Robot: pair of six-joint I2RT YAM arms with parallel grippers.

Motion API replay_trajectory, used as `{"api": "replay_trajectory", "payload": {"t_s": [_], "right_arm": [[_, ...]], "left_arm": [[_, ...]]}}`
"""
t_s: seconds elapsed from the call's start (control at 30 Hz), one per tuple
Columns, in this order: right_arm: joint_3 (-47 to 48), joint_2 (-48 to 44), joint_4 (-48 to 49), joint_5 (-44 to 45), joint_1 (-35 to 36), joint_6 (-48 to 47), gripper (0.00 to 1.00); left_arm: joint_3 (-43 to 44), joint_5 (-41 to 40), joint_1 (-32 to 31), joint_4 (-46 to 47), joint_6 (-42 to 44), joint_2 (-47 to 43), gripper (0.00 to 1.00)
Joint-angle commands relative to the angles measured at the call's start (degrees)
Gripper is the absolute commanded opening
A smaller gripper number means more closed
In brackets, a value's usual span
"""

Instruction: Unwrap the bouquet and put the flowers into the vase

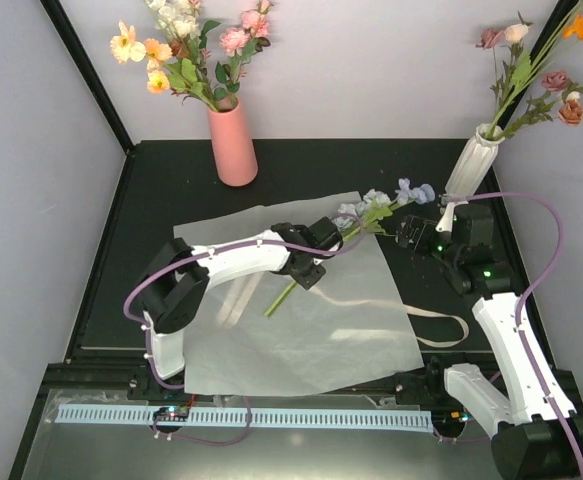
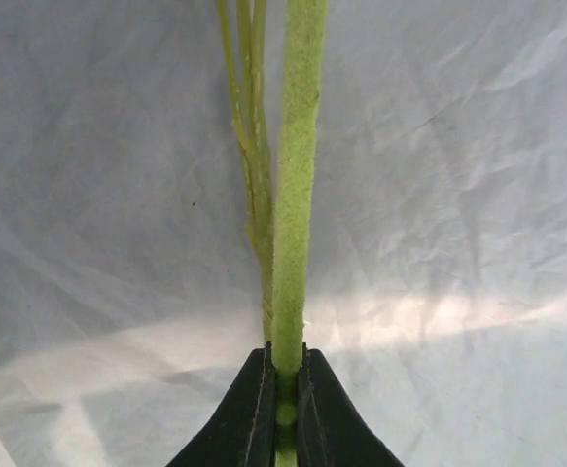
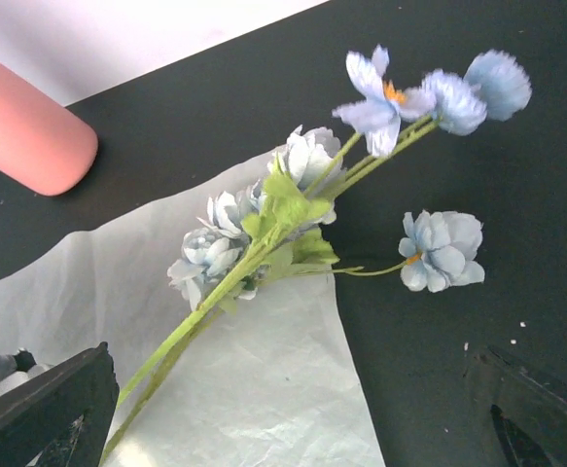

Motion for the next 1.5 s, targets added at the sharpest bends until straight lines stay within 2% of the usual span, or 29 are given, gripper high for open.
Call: {"api": "replay_trajectory", "payload": {"t_s": [0.0,0.3,0.5,0.6,1.07,1.23,1.47], "right_arm": [[0.4,-1.7,2.1,-2.4,0.2,0.6,0.98],[-0.2,-2.3,2.8,-5.1,0.3,1.5,0.98],[-1.2,-2.2,4.9,-9.6,0.3,2.7,0.98],[-2.0,-2.1,6.5,-12.7,0.3,3.9,0.98],[-9.1,0.1,21.9,-30.8,0.3,16.2,0.97],[-10.1,1.0,26.0,-33.4,0.2,18.9,0.91],[-9.7,2.1,30.2,-35.1,1.0,21.3,0.77]], "left_arm": [[-0.8,4.7,0.9,0.6,-3.6,-5.0,0.02],[-8.6,23.0,5.5,9.0,-8.5,-12.0,0.02],[-16.0,42.0,9.3,20.3,-14.0,-16.8,0.02],[-17.3,45.9,10.0,22.4,-16.5,-18.4,0.02],[-26.1,53.6,9.8,36.2,-20.0,-26.4,0.03],[-27.7,54.5,9.0,37.0,-19.0,-29.2,0.03],[-27.3,54.3,6.0,37.0,-17.7,-31.9,0.03]]}}
